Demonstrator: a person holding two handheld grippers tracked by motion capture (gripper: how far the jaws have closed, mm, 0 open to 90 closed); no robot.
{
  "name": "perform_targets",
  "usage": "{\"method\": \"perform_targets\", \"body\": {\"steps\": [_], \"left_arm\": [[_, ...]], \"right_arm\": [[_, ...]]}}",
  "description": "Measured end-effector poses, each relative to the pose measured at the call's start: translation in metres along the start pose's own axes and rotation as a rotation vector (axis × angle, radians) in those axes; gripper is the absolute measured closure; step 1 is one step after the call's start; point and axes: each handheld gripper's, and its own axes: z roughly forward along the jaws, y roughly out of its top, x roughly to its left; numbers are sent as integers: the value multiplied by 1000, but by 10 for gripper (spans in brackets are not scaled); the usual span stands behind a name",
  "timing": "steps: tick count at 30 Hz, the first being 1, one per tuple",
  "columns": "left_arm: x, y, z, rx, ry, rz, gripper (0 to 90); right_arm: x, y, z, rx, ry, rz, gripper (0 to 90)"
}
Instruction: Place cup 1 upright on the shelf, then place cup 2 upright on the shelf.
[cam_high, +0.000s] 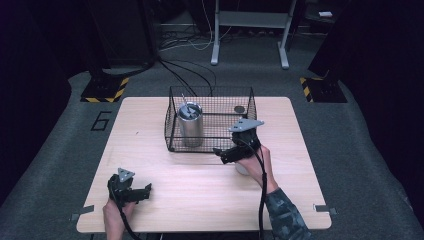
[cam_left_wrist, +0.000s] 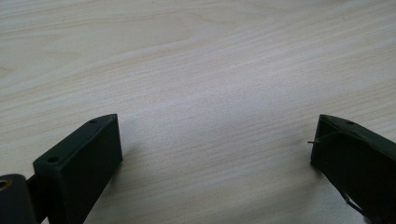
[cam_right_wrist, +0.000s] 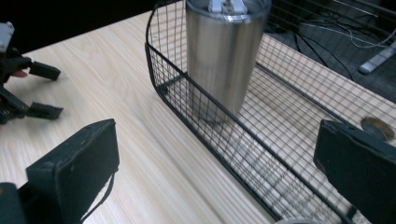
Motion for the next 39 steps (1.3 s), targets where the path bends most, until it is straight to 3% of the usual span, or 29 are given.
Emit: {"method": "perform_targets", "body": {"steps": [8,23,30,39], "left_arm": [[0,0,0,-5,3,2,19],[-1,0,0,0,6,8,19],[-1,0,0,-5,8,11,19],[0,0,-1,2,7,15,18]], "right_arm": [[-10,-26,-15,18,-28,24,0],[-32,-65,-41,32,-81,113,0],[-46,-82,-39,73,-79,152,0],[-56,-92,-28,104,-54,160,0]]}}
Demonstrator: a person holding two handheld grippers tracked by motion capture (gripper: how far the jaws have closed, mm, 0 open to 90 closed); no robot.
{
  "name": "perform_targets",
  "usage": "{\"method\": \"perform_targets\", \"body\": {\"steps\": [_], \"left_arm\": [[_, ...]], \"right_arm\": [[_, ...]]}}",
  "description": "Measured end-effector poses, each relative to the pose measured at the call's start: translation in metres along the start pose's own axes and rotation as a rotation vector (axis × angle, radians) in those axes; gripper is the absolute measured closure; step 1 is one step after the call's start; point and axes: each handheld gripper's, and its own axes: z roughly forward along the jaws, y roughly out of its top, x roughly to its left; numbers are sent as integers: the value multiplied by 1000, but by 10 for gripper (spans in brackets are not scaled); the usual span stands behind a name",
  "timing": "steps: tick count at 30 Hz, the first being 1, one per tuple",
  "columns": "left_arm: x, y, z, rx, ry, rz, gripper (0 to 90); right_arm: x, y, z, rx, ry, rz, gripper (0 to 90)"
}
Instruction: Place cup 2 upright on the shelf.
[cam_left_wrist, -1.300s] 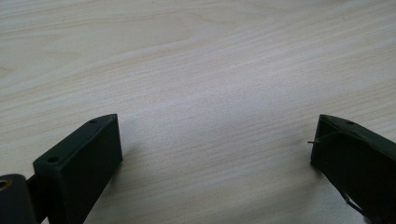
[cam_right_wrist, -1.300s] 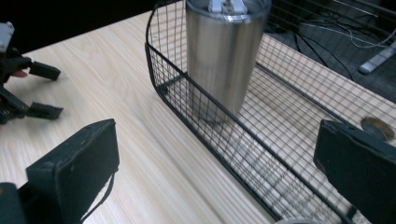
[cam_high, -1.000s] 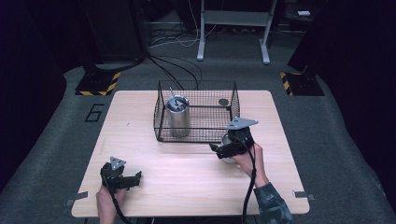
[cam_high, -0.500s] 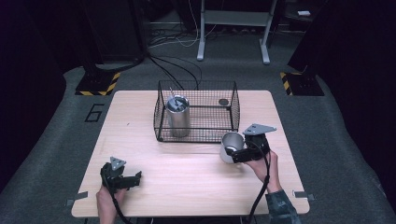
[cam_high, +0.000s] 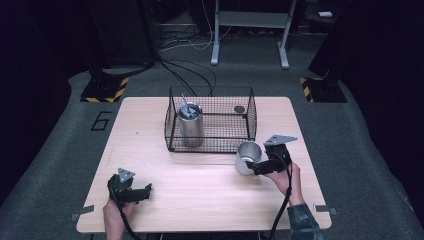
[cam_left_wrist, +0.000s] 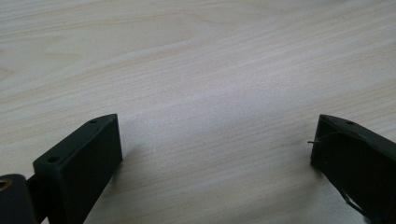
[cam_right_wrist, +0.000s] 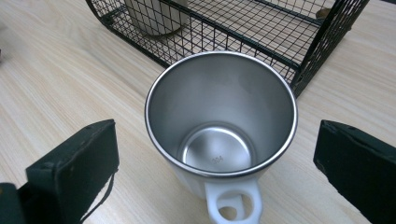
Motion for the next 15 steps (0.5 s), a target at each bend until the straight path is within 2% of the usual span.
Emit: {"method": "perform_targets", "body": {"steps": [3,7,15], "left_arm": [[0,0,1,-10,0,-13,19],[-1,0,1,-9,-1,-14,19],[0,0,1,-6,-4,-15,18]], "right_arm": [[-2,2,3,3,7,-2,0],[-2,5,11,24,3,-16,0],[-4,10,21,46,-3,-11,0]]}}
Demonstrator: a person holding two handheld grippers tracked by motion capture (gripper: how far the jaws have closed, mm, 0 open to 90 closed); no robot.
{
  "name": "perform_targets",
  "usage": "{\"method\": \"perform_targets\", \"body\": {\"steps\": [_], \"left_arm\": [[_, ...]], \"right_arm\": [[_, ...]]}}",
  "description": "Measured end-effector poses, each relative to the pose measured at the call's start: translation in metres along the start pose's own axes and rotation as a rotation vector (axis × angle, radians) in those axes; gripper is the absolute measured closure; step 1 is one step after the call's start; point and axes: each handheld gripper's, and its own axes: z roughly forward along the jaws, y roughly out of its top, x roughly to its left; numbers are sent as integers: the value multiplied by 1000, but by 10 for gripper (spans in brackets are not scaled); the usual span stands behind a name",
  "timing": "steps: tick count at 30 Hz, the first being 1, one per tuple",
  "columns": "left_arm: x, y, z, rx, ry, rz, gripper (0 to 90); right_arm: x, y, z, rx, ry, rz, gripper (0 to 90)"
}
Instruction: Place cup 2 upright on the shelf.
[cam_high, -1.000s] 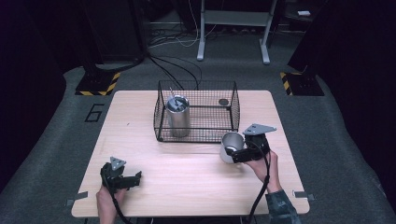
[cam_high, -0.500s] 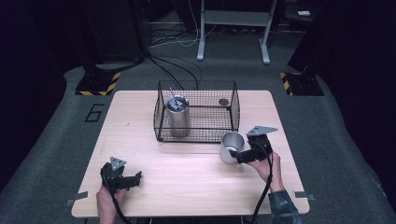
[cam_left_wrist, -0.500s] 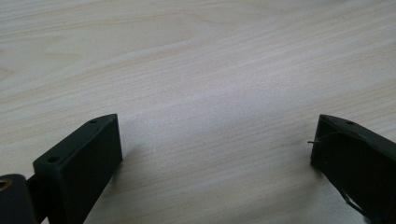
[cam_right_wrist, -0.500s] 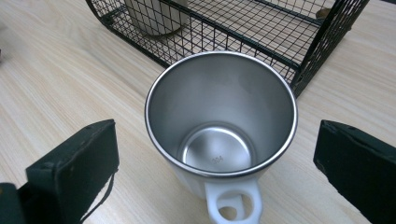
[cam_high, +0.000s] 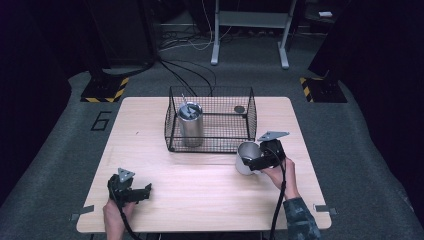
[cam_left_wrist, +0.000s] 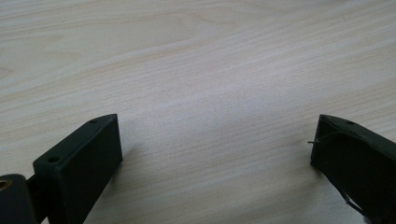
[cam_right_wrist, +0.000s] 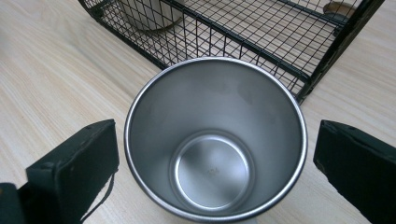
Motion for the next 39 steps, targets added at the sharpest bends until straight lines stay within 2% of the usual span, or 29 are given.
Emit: {"method": "perform_targets", "body": {"steps": [7,11,14,15,26,31,35,39], "left_arm": [[0,0,0,2,-4,-4,18],[0,0,0,2,-3,-1,18],[0,0,0,2,-2,-1,19],[0,0,0,2,-2,0,19],[1,0,0,2,-2,2,19],[0,0,0,1,-2,0,19],[0,0,0,1,-2,0,19],[0,0,0,0,0,3,19]], "right_arm": [[0,5,5,13,2,-8,10],[1,8,9,16,5,-33,31],[3,8,10,15,-13,-27,43],[2,9,10,29,-5,-29,44],[2,9,11,32,-4,-31,46],[2,8,12,35,-1,-16,48],[1,8,12,38,1,-31,52],[1,8,12,37,-3,-26,53]]}}
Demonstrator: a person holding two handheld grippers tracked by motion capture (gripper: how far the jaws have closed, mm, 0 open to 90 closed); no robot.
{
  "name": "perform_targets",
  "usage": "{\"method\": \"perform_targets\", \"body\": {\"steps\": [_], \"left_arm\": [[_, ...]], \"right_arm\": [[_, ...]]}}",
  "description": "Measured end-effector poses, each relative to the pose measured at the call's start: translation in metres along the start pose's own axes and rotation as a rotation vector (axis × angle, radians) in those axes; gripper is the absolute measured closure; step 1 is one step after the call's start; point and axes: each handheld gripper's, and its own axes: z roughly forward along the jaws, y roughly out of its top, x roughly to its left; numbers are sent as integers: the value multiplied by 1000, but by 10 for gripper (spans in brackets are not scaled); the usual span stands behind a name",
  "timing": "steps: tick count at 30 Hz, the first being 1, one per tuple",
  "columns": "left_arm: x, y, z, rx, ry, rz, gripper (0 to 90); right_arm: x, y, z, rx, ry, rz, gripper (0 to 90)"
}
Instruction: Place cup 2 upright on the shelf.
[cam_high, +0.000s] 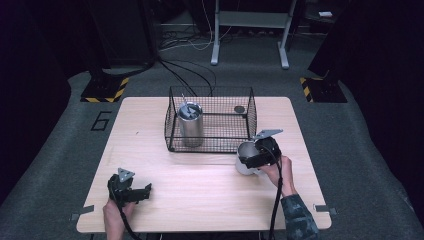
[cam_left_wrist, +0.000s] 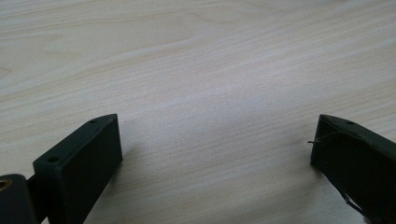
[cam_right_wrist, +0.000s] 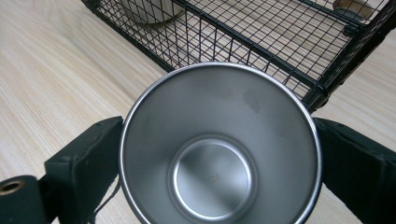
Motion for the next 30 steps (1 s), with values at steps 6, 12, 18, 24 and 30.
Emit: {"method": "perform_targets", "body": {"steps": [6,12,18,24,30], "left_arm": [[0,0,0,-1,1,-1,19],[0,0,0,0,0,-1,19],[0,0,0,0,-1,-3,18],[0,0,0,1,-1,-4,18],[0,0,0,0,0,-1,19]], "right_arm": [[2,-1,-1,-7,-6,9,54],[5,-2,-5,-24,2,6,55],[8,0,-12,-29,2,-3,55],[11,3,-18,-34,6,-9,55],[16,8,-23,-33,9,-14,55]]}}
